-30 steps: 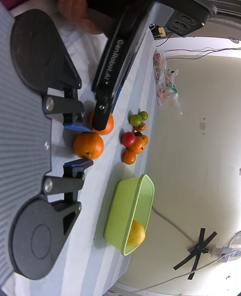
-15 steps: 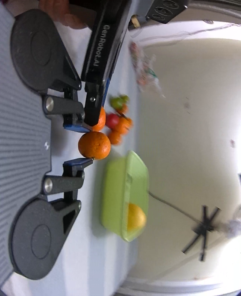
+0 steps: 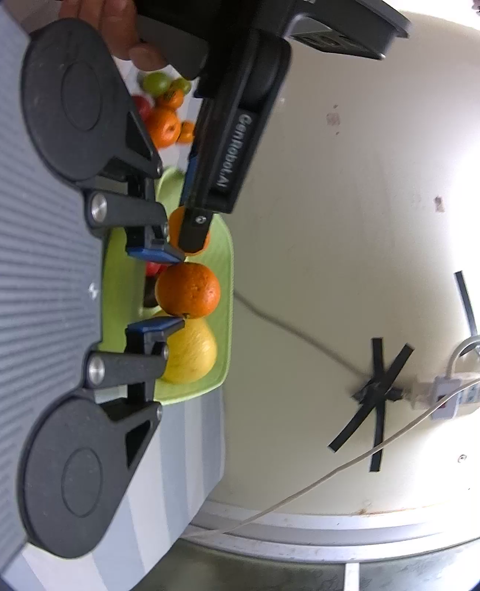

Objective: Organize fruits
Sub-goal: 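Carry both mandarins into the green basket and open both grippers, then grasp a red tomato with the left gripper while the right grasps an orange tomato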

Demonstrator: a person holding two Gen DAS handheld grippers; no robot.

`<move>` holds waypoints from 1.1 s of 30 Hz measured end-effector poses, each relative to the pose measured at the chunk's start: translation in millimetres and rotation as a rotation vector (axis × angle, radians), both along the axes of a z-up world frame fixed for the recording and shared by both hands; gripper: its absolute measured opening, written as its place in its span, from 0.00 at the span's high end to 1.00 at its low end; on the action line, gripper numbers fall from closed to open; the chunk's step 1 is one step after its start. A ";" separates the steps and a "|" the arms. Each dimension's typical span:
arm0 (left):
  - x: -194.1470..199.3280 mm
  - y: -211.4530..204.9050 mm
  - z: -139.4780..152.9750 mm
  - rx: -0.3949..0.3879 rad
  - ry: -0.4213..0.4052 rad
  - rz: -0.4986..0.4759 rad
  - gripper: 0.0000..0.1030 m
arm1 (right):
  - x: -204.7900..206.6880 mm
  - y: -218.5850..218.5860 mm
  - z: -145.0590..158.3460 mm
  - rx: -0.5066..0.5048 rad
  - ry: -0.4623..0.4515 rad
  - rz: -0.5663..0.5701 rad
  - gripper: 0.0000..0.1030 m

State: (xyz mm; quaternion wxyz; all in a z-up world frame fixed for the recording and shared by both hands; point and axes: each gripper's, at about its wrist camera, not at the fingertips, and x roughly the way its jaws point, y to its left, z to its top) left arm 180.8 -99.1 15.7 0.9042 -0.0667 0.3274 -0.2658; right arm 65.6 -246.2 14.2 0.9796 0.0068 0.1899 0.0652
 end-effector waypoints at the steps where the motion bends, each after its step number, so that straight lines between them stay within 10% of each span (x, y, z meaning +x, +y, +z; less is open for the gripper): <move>1: 0.4 -0.6 -1.0 0.001 -0.006 -0.002 0.58 | 0.4 -1.6 1.4 -0.006 -0.007 -0.012 0.54; 19: -75.4 131.1 26.7 -0.111 -0.095 0.233 0.59 | -39.7 12.8 12.1 -0.055 -0.214 0.051 0.52; 27: -93.0 117.1 -6.1 -0.012 -0.047 0.132 0.59 | -25.4 31.3 12.0 0.125 0.081 0.307 0.81; 33: -88.5 79.1 -15.0 0.183 -0.130 0.050 0.57 | -3.3 32.6 4.2 0.270 0.248 0.275 0.79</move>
